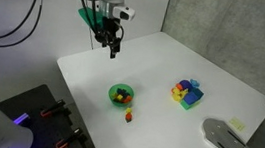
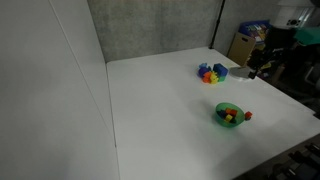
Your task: Remove one yellow block from the green bowl and put it on the table
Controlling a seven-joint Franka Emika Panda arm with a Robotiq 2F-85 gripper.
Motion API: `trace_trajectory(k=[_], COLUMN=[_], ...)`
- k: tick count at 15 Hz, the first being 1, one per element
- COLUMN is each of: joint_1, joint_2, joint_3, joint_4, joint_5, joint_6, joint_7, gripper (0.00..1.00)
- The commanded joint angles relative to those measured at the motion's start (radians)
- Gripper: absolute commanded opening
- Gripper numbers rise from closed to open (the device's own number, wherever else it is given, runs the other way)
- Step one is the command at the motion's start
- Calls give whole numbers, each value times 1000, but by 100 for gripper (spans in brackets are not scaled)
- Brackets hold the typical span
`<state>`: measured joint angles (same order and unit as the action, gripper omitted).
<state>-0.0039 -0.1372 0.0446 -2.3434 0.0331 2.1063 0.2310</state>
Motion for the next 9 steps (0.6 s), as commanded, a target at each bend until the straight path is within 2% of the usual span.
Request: trace_trajectory(k=[1,9], joint_1=[-2,5], joint_2=[114,334], joint_3=[-12,-49], joint_4=[3,55], joint_5=[-25,-58], joint_6=[83,243], joint_7=[-12,11], gripper=[100,100])
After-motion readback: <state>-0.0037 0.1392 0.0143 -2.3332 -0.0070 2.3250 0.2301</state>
